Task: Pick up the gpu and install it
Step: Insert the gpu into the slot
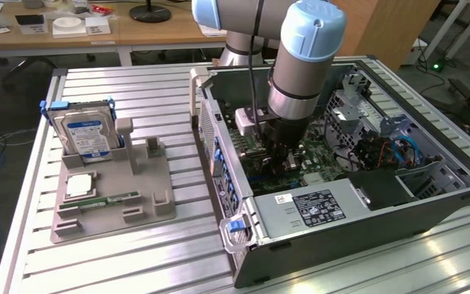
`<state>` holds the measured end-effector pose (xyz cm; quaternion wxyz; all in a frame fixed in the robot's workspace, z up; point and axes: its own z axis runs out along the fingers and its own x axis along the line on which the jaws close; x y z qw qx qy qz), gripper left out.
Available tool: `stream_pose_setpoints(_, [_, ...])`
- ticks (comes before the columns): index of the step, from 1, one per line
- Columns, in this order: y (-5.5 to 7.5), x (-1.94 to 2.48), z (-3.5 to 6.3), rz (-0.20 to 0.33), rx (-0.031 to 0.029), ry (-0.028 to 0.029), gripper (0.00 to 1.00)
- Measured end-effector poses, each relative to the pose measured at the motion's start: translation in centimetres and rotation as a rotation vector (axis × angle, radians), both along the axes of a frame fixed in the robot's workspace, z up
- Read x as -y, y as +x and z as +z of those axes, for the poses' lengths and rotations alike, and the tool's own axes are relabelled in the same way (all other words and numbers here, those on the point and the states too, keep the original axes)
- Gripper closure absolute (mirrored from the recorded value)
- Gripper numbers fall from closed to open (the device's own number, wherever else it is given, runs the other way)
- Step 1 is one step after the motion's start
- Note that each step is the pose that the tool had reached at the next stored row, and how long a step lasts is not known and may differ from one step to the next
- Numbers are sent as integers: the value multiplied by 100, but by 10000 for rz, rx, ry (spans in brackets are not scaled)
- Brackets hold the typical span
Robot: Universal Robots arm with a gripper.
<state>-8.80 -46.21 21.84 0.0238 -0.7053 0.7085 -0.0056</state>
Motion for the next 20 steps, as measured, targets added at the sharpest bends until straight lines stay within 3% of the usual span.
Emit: stream_pose_setpoints(20, [0,0,0,1,1,0,72])
